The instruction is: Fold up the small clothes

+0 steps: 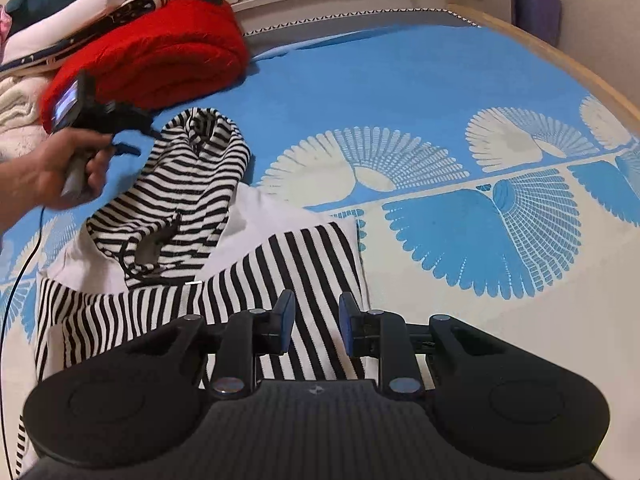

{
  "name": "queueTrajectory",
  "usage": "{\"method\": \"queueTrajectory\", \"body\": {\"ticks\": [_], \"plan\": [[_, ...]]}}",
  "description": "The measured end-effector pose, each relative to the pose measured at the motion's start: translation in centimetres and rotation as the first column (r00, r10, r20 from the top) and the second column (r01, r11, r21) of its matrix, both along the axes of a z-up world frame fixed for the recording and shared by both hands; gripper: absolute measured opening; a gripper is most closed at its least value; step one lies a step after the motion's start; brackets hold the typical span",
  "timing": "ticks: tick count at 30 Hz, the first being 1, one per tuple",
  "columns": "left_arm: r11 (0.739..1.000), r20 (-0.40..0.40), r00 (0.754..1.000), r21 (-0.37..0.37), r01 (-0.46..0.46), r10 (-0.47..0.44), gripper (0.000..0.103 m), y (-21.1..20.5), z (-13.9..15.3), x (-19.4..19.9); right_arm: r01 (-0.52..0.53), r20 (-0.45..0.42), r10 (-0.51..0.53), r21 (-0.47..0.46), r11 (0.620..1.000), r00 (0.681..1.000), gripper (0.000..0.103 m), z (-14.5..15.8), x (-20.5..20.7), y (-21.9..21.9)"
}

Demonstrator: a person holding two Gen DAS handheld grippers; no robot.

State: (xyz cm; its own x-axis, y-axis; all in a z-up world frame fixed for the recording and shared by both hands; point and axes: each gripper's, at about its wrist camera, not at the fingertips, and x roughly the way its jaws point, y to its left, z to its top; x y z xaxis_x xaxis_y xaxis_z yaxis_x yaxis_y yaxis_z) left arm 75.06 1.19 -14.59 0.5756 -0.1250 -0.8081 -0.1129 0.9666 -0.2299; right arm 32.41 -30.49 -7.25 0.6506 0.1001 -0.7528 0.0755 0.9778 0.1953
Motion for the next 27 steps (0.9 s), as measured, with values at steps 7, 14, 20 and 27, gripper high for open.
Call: {"method": "queueTrajectory", "body": {"ticks": [7,14,20,27], "plan": [[0.995,0.055,0.993,-0.01,0.102,-0.102,0.001,-1.7,1.5,-1.1,0.034,-0.015,-0.034,0.006,0.999,0.999,0.025,-0.4,0.5,-0.8],[0.911,0.271,0.875,0.016,0.412,-0.4,0.001,-3.4,11.1,-18.3,0.072,0.041,-0.074,0.056,0.996,0.996,0.025,1.6,0.0,-1.8],[0.739,0.24,0.713,0.032,0.672,-0.659,0.001,-3.6,12.6,-40.4,0.132,0.096,-0.143,0.112,0.985,0.985,0.025,3.3,-0.8,-3.2],[0.866,-0.012,0.866,0.009,0.5,-0.5,0.016,1.2,10.2,-49.0,0.107,0.098,-0.128,0.196,0.975,0.987,0.025,3.7,-1.4,-3.5]]}}
